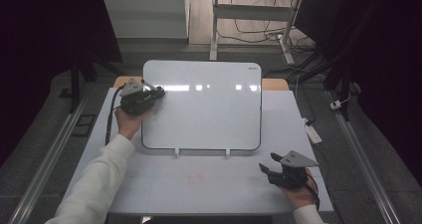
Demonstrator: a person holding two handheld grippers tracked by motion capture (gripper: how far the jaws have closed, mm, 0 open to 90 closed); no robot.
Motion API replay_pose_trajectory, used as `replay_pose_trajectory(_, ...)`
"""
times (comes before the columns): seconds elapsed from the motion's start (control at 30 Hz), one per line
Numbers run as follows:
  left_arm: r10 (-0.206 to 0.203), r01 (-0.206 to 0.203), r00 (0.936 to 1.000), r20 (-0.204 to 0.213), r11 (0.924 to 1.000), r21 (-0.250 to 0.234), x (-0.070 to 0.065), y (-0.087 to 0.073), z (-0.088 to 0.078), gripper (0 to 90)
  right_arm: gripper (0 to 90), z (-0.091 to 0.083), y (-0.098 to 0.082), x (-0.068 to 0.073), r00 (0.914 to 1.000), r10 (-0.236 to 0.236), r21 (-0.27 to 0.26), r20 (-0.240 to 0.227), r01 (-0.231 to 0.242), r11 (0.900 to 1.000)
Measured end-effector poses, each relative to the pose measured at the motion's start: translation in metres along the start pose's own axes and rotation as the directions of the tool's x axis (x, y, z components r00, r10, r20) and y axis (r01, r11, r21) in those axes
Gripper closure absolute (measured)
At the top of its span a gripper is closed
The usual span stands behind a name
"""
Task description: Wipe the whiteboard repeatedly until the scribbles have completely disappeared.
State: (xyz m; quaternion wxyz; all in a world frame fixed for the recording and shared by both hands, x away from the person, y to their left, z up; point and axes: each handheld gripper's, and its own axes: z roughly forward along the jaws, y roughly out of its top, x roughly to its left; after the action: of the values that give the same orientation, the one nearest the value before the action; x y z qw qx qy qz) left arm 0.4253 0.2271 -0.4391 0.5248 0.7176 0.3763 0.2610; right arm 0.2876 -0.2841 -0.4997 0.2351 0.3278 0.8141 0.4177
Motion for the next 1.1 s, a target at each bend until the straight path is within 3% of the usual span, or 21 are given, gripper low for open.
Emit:
replay_pose_trajectory(0.07, -0.035, 0.035, 0.9989, -0.032, 0.9992, -0.018, 0.012, 0.008, -0.002, 77.6, 40.5, 0.0, 0.001, 0.0, 1.0, 0.001, 0.0, 0.002, -0.001, 1.0)
replay_pose_trajectory(0.17, -0.06, 0.059, 0.9976, -0.035, 0.9979, -0.024, 0.02, 0.008, -0.003, 77.6, 40.5, -0.002, 0.001, 0.0, 1.0, 0.0, -0.006, 0.001, 0.0, 1.0)
replay_pose_trajectory(0.37, -0.012, 0.012, 0.9995, 0.029, 0.9999, 0.005, -0.003, -0.013, -0.003, 77.7, 40.5, -0.001, -0.002, -0.001, 1.0, 0.004, 0.002, -0.004, -0.004, 1.0)
replay_pose_trajectory(0.53, 0.013, -0.013, 0.9987, 0.05, 0.9999, 0.011, -0.017, -0.029, -0.007, 77.6, 40.5, -0.002, 0.002, 0.001, 1.0, -0.004, -0.012, -0.003, 0.004, 1.0)
replay_pose_trajectory(0.7, 0.032, -0.032, 0.9995, 0.001, 0.9995, 0.005, -0.006, -0.014, -0.005, 77.6, 40.4, -0.001, 0.0, -0.001, 1.0, 0.003, -0.005, -0.003, -0.003, 1.0)
replay_pose_trajectory(0.8, 0.008, -0.009, 0.9996, -0.026, 0.9999, -0.006, 0.006, -0.003, -0.003, 77.6, 40.4, -0.002, 0.001, 0.0, 1.0, -0.001, -0.009, -0.004, 0.001, 1.0)
replay_pose_trajectory(0.87, -0.032, 0.031, 0.9994, -0.015, 0.9994, -0.017, 0.01, -0.002, -0.003, 77.6, 40.4, -0.002, 0.001, 0.001, 1.0, -0.002, -0.012, -0.006, 0.002, 1.0)
replay_pose_trajectory(1.03, 0.025, -0.025, 0.999, 0.037, 0.9996, 0.011, -0.011, -0.016, -0.001, 77.6, 40.3, -0.002, 0.001, 0.002, 1.0, -0.003, -0.008, -0.009, 0.003, 1.0)
replay_pose_trajectory(1.1, 0.026, -0.027, 0.9983, 0.052, 0.9995, 0.014, -0.017, -0.023, -0.002, 77.6, 40.3, -0.002, 0.001, 0.001, 1.0, -0.002, -0.009, -0.009, 0.002, 1.0)
